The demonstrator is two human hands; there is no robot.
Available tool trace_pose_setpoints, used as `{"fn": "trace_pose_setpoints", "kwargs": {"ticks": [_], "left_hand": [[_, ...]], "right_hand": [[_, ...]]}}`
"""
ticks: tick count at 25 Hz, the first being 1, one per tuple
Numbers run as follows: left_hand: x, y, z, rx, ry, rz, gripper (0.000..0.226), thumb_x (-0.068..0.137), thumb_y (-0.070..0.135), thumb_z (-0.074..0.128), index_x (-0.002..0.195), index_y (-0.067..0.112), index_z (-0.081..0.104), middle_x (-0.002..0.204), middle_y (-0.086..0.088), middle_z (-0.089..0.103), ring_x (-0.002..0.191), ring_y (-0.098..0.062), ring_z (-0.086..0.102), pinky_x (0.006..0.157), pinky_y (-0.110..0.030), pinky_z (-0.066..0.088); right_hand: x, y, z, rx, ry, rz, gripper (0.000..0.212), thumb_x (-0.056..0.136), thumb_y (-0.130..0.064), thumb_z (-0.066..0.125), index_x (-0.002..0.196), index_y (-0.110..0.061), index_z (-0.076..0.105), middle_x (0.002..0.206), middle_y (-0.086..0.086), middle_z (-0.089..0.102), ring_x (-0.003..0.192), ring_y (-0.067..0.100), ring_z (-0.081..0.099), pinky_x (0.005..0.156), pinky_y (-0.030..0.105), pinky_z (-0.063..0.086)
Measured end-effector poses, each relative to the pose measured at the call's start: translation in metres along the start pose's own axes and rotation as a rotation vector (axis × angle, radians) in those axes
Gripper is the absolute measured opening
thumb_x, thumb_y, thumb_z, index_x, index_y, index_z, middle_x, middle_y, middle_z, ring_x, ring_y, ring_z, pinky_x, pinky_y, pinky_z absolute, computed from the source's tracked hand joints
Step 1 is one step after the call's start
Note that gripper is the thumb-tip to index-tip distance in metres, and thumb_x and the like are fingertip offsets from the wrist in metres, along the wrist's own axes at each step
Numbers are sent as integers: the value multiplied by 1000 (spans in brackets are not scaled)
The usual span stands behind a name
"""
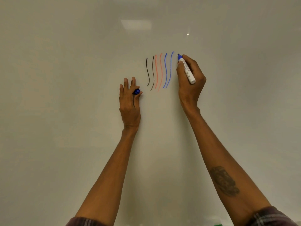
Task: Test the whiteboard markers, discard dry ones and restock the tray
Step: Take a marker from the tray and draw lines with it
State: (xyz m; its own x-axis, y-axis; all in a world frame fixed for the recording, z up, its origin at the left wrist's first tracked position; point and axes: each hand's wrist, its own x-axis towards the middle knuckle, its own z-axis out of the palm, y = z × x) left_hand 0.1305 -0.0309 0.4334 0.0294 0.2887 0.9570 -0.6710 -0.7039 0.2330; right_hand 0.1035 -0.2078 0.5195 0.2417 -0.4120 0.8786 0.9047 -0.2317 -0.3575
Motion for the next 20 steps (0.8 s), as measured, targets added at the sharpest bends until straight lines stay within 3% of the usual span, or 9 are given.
{"fn": "trace_pose_setpoints", "kwargs": {"ticks": [3, 7, 12, 17, 20], "left_hand": [[0, 0, -1, 13, -10, 6, 42, 101, 22, 53, 136, -2, 55, 148, -17, 47, 145, -22, 34, 120, -43, 30], [1, 4, -2, 40, 21, 22, 43, 100, 20, 54, 138, -2, 52, 149, -6, 39, 148, -2, 19, 116, -50, 34], [1, 7, -3, 31, 20, 35, 43, 99, 16, 56, 138, -2, 51, 147, 0, 37, 148, 4, 15, 117, -49, 33], [2, 4, -3, 42, -4, 42, 43, 100, 18, 55, 138, -2, 53, 149, -15, 45, 146, -15, 30, 122, -35, 25], [2, 4, -4, 35, 3, 21, 43, 100, 19, 54, 138, -1, 53, 149, -18, 46, 145, -7, 23, 122, -36, 26]], "right_hand": [[2, 4, -3, -82, -45, -59, 26, 93, -19, 62, 114, -6, 70, 101, 1, 72, 88, 8, 68, 76, 30, 57], [-40, 19, -20, -183, -68, -33, 25, 91, -22, 64, 112, -12, 71, 95, -2, 71, 80, 12, 67, 69, 38, 55], [-58, 17, -24, -133, -71, 60, 24, 88, -24, 65, 108, -13, 72, 93, -2, 72, 79, 14, 67, 68, 43, 55], [1, -1, -10, -97, 15, -5, 25, 93, -23, 61, 112, -11, 71, 100, -1, 72, 89, 14, 68, 77, 38, 56], [13, 1, -7, -121, -24, -52, 26, 93, -22, 60, 113, -8, 70, 100, 0, 72, 87, 10, 67, 76, 31, 56]]}}
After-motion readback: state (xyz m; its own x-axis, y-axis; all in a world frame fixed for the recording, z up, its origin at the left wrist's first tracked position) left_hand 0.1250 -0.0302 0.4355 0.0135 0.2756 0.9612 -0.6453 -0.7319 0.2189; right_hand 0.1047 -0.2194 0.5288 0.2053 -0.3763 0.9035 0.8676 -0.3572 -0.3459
